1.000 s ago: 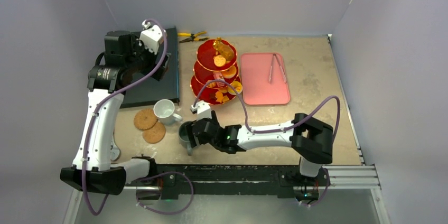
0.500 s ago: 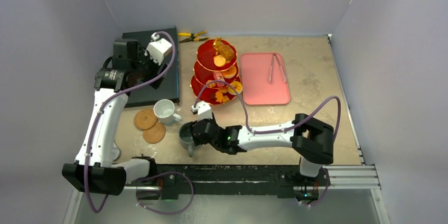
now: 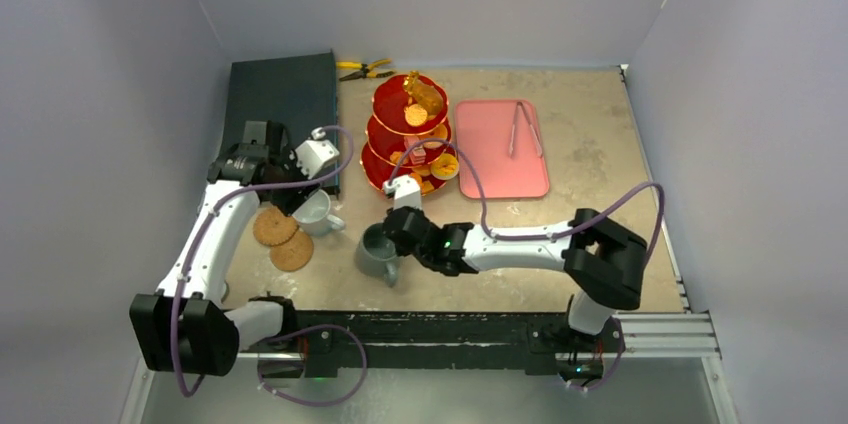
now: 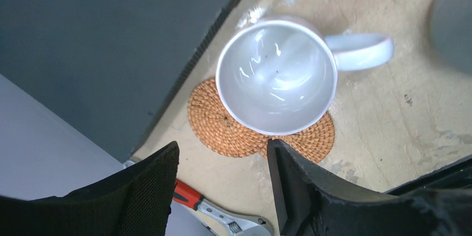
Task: Serve the afternoon tea
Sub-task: Move the cup to the center of the board.
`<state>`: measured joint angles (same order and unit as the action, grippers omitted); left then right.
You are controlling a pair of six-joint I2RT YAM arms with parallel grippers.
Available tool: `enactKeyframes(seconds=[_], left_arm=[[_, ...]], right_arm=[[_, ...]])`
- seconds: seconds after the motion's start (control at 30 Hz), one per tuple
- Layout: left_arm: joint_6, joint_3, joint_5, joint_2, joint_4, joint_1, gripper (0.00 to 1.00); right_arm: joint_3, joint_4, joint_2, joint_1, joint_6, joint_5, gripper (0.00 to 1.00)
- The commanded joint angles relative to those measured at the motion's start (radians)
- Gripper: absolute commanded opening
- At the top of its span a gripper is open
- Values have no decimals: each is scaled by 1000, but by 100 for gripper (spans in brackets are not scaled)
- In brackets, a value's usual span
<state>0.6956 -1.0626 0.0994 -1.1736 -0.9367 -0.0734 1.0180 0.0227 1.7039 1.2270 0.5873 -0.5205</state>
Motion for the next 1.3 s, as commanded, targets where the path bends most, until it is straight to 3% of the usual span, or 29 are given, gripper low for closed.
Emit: enactKeyframes(seconds=[0.0,0.27,0.53,0.6,0.73,1.1,1.27], left_arm=[[67,49,-21,-18,75,35,59],[61,79,37,-107,142,69,49],[21,126,116,-164,202,70,37],[9,137,136,-175,218,70,28],[-23,142,192,-198,242,70,0],[-207,131,325,-224,369,67,0],[-332,153,299,-225,447,-26,0]], right_arm=[[-76,121,-102,-100,7,-68,10],[-179,175,-263,-220,4,-148,6],[-205,230,-300,-301,-10,-231,6],[-199,238,-304,-318,-11,-248,6],[-186,234,-317,-360,-23,-256,8],[-159,220,-342,-387,-51,-249,17],[-164,212,-343,-387,-45,-232,27]])
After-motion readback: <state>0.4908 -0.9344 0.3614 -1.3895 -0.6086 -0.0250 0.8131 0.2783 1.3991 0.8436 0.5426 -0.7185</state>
